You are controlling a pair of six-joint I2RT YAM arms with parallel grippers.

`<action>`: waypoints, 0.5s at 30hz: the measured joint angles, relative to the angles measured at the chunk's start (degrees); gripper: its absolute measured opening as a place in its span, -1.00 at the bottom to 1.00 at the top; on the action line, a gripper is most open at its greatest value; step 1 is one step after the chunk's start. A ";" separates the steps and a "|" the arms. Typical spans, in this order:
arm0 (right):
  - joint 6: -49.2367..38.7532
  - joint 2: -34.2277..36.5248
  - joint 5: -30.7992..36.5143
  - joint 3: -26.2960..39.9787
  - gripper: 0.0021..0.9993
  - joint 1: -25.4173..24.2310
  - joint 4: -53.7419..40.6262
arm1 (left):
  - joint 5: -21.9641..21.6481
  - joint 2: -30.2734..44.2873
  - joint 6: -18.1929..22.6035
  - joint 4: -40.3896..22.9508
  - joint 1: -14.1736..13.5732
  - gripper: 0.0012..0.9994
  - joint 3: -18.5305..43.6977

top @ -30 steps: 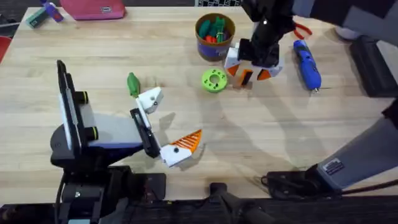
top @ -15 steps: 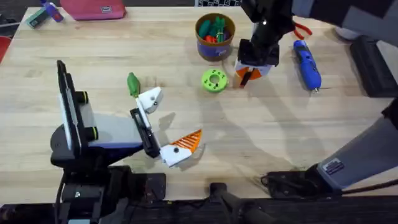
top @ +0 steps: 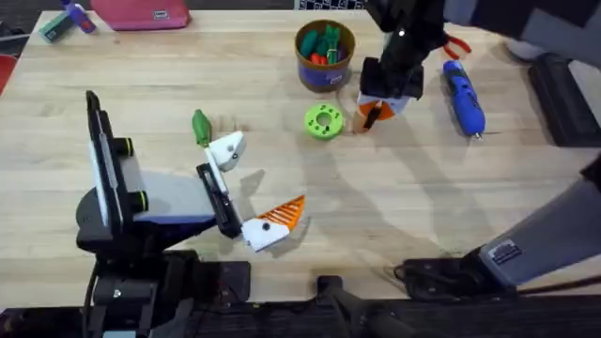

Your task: Pick up the gripper from the table and insert it into the empty holder that is missing its gripper. Then pick up a screw, insert it into the mounting hole, and use the screwdriver to tighten it. Finally, clean up the table by picking up the vegetable and placing it into the bucket.

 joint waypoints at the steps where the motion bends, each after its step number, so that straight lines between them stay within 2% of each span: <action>1: -0.01 -0.78 0.00 0.00 -0.98 0.06 0.07 | 0.00 0.00 0.00 0.00 0.00 0.97 0.01; 9: -0.01 -16.43 -0.80 0.00 -0.98 1.75 1.29 | 0.00 0.00 0.00 0.00 0.00 0.97 0.01; 12: -0.01 -22.36 -2.89 -0.87 -0.98 2.09 5.72 | 0.00 0.02 0.00 0.00 0.00 0.97 -0.01; 15: 0.01 -28.26 -5.66 -5.50 -0.98 1.84 13.33 | 0.00 0.00 0.00 0.00 0.00 0.97 -0.01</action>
